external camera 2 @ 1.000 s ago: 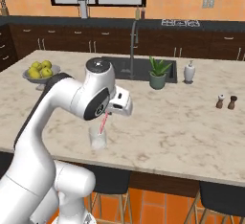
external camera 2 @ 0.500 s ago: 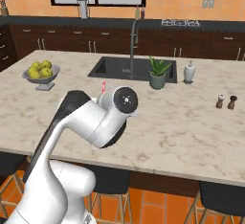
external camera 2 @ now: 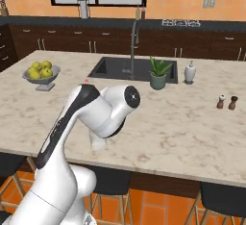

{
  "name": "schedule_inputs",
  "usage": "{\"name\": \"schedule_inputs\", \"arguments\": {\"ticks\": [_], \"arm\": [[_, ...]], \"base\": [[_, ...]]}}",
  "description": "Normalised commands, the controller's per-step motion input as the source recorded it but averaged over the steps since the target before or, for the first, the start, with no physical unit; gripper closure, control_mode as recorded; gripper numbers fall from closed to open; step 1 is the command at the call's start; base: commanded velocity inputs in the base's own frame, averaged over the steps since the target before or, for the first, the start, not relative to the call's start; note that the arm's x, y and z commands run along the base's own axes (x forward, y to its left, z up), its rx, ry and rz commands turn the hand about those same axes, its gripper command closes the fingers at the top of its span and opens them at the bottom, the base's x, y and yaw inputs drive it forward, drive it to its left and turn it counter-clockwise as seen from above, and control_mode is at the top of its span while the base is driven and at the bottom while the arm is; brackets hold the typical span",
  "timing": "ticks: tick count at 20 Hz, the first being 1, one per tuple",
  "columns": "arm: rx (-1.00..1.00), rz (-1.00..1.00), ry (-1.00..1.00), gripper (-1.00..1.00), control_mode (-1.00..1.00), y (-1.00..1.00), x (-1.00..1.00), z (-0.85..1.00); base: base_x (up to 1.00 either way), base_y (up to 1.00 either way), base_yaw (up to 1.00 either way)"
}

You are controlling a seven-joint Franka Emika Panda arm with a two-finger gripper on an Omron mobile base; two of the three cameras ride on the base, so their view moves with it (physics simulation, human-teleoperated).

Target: Take a straw from the drawer in front and place it inside the glass cup on the dining counter.

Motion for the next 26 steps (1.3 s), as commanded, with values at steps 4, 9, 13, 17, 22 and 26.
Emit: {"name": "schedule_inputs", "arguments": {"ticks": [4, 9, 13, 17, 22, 26], "arm": [[0.11, 0.24, 0.0, 1.0, -1.0, 0.42, 0.02, -0.25], [0.12, 0.22, 0.0, 1.0, -1.0, 0.25, 0.04, -0.26], [0.06, 0.14, -0.03, 1.0, -1.0, 0.0, 0.29, -0.34], [0.03, 0.13, -0.07, 1.0, -1.0, 0.02, 0.22, -0.24], [0.03, 0.09, -0.11, 1.0, -1.0, 0.12, 0.17, -0.18], [0.0, 0.02, -0.22, 1.0, -1.0, 0.09, 0.3, -0.21]], "base": [[0.0, 0.0, 0.0], [0.0, 0.0, 0.0], [0.0, 0.0, 0.0], [0.0, 0.0, 0.0], [0.0, 0.0, 0.0], [0.0, 0.0, 0.0]]}}
